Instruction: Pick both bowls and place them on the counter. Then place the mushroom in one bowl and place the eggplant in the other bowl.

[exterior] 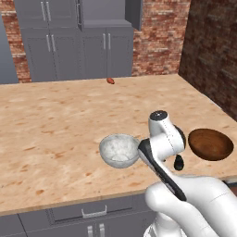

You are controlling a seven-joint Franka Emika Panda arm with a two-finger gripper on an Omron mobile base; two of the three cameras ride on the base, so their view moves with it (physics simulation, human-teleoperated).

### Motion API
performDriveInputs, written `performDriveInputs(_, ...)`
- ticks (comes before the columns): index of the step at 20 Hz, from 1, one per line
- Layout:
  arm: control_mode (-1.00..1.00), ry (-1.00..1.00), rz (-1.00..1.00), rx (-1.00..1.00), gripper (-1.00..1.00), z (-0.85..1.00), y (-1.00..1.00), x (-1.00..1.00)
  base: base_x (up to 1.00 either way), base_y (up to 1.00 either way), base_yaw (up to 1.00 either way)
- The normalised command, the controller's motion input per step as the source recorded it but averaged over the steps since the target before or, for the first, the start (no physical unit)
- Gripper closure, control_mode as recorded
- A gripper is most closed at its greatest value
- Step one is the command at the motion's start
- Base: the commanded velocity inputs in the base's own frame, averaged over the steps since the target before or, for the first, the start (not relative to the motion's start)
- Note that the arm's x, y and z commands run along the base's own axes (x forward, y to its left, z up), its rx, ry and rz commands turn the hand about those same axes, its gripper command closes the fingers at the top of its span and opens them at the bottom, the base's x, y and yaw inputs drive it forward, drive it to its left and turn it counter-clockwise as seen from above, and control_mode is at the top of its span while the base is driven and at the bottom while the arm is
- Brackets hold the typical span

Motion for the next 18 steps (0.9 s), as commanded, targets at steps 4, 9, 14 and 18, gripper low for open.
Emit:
performDriveInputs(4, -1.00, -0.01, -0.18, 0.06, -1.00, 0.01, -0.24, 0.03, 0.00, 0.00, 0.00)
performDriveInputs(9, -1.00, 0.00, -0.05, 0.07, -1.00, 0.00, -0.26, 0.13, 0.00, 0.00, 0.00)
performDriveInputs(14, -1.00, 0.00, -0.01, 0.03, -1.00, -0.05, -0.06, 0.29, 0.00, 0.00, 0.00)
performDriveInputs(18, -1.00, 0.00, 0.00, 0.01, -1.00, -0.12, 0.00, 0.32, 0.00, 0.00, 0.00)
